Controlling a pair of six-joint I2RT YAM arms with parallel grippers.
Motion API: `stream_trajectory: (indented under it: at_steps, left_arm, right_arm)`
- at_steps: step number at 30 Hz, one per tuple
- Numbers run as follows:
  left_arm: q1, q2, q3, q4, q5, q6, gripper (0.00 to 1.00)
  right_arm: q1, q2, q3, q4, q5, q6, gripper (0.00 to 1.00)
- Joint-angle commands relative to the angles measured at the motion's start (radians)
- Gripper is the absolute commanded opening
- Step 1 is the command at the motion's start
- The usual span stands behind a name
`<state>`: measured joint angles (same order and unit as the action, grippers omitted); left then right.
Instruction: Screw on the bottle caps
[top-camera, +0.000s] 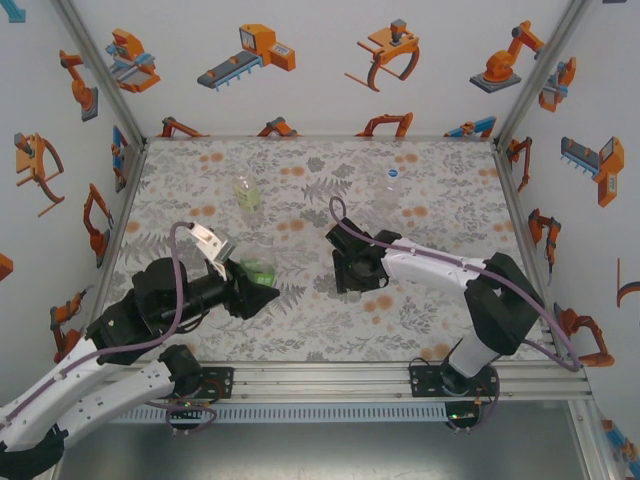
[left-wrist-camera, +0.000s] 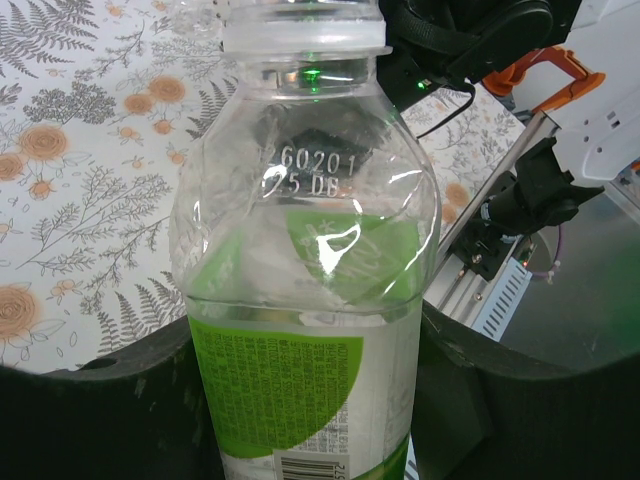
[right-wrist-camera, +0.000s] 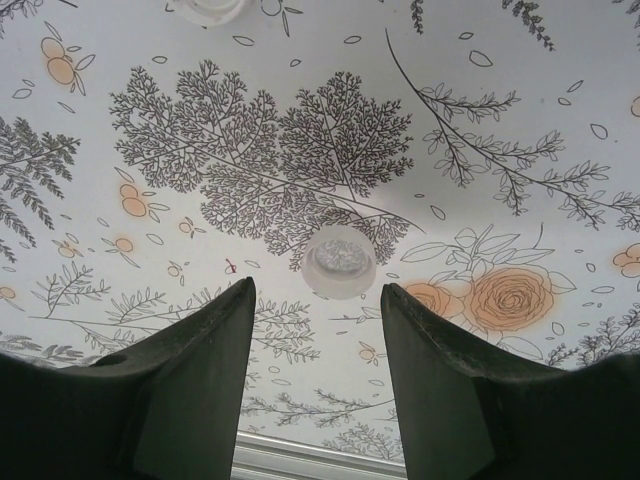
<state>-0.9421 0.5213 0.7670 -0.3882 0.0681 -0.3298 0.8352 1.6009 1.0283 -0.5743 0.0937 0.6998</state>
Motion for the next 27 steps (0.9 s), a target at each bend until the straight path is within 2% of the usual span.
stream_trajectory:
  at_steps: [1, 27]
  left_arm:
    - [0.000, 0.003, 0.034, 0.036, 0.009, -0.011, 0.00]
    - [0.000, 0.000, 0.034, 0.012, -0.014, -0.012, 0.00]
  right_arm:
    - [-0.002, 0.015, 0.016, -0.026, -0.003, 0.019, 0.51]
    - [-0.003, 0.060, -0.023, 0.025, -0.002, 0.044, 0.47]
